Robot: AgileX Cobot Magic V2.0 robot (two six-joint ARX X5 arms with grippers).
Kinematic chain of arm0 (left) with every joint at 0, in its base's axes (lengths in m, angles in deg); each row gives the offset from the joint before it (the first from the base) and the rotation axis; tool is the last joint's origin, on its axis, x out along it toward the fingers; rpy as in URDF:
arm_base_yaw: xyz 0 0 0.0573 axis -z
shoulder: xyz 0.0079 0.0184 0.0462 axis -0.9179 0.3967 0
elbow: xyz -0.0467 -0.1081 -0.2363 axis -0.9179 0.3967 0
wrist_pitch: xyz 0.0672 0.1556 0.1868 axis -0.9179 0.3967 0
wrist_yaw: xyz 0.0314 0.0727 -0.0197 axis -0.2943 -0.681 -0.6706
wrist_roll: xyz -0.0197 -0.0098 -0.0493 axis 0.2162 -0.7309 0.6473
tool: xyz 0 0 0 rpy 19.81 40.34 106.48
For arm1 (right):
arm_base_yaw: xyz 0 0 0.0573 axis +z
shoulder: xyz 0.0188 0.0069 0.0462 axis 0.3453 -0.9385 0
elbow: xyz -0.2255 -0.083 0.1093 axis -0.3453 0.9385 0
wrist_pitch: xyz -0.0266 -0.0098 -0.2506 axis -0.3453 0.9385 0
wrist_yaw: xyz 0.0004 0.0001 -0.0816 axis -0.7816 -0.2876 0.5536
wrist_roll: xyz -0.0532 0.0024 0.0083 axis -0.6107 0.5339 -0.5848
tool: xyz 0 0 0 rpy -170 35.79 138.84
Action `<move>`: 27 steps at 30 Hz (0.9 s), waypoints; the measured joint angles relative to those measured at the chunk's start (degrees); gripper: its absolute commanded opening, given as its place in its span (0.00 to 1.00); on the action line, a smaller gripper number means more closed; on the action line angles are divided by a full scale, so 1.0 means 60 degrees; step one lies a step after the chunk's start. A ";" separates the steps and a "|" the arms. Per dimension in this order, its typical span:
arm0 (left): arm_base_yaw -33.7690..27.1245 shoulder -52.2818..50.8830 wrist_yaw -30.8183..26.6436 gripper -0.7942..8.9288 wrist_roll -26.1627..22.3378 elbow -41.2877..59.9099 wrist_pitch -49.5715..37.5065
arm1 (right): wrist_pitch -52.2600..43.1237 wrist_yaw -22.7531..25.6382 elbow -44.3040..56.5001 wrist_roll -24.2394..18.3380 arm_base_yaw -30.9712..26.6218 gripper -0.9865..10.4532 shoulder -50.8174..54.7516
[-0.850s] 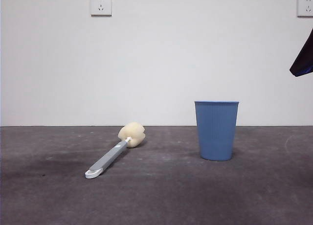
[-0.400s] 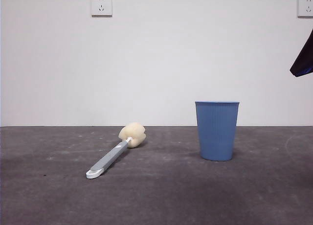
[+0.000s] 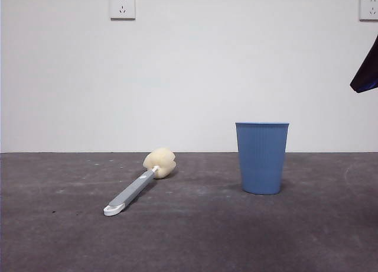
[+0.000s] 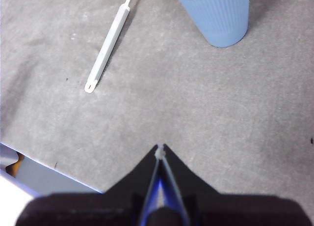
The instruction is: Pick up the cup brush,pick up the cup,insert the brush into the cup,clean the cup,put the cup brush back,put the cup back to the fixed position on the table
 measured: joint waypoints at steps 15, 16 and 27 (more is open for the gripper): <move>-0.0095 -0.0146 0.0146 0.08 0.0561 0.1432 0.0124 | 0.0000 0.0000 0.0000 0.0000 0.0000 0.09 0.0000; -0.0095 -0.0146 0.0186 0.08 0.0608 0.1464 0.0277 | 0.0000 0.0000 0.0000 0.0000 0.0000 0.09 0.0000; -0.0095 -0.0146 0.0259 0.08 0.0816 0.1464 0.0729 | 0.0000 0.0000 0.0000 0.0000 0.0000 0.09 0.0000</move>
